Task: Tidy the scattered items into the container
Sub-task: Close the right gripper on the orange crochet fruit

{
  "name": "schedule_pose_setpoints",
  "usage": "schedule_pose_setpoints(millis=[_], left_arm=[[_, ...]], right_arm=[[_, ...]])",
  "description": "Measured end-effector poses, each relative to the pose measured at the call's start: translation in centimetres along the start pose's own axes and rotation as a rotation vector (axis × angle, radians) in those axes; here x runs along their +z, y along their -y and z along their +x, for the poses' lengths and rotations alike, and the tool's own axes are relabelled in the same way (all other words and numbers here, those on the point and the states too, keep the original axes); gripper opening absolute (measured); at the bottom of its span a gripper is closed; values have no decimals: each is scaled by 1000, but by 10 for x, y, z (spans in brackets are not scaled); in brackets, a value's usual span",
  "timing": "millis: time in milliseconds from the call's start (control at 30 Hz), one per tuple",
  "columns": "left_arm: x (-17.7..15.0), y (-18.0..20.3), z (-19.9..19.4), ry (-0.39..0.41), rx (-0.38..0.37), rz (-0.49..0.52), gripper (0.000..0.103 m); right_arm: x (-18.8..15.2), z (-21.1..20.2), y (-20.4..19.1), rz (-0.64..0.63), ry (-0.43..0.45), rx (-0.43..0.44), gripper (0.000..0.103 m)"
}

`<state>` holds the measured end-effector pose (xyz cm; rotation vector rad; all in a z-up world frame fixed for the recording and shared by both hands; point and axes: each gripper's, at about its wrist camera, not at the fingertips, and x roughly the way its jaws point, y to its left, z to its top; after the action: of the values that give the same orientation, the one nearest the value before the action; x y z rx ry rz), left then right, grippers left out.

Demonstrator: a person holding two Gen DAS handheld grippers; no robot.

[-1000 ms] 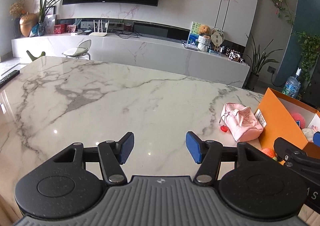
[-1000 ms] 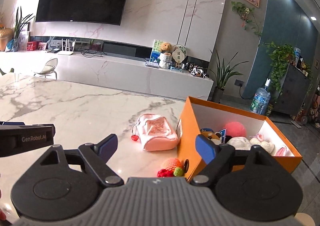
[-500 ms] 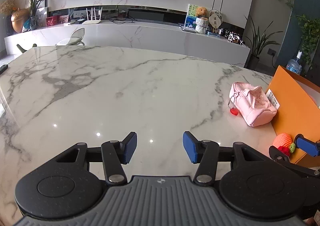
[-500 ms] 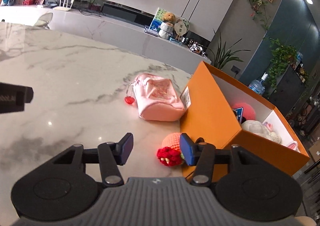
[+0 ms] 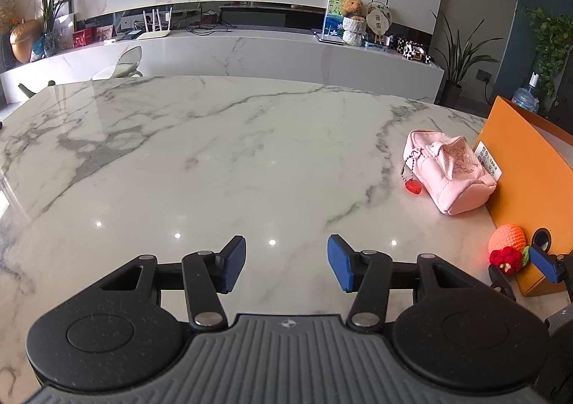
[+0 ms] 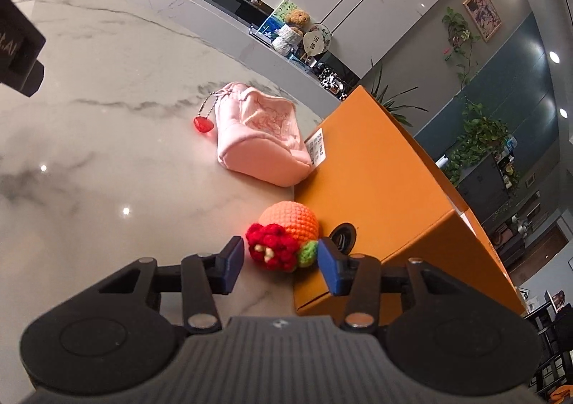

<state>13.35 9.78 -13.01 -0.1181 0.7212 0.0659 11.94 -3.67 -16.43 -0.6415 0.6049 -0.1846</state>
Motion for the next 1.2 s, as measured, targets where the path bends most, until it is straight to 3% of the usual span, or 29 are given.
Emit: schedule_pose_setpoints(millis=[200,233,267,400,600,733,867,1000,1133,1200], left_arm=[[4,1,-9,19,12,7,60],[4,2,-11,22,12,10,60],[4,3,-13,23,12,13,60],[5,7,-20,30,6,34,60],[9,20,-32,43,-36,71,51],[14,33,-38,52,-99,107,47],[24,48,-39,61,-137,147,45],[29,57,-35,63,-146,174,45],[22,61,-31,32,-185,189,45],[16,65,-30,7,-220,200,45]], right_arm=[[1,-6,8,6,-3,27,31],[2,-8,10,12,-4,39,23],[4,-10,12,19,-5,52,21],[8,-19,22,60,-5,109,20],[14,-39,49,180,-9,226,19],[19,-57,73,281,19,305,0],[26,-65,92,326,52,331,0],[24,-58,97,369,21,392,0],[5,-56,94,348,-16,400,8],[-6,-55,96,343,-37,396,18]])
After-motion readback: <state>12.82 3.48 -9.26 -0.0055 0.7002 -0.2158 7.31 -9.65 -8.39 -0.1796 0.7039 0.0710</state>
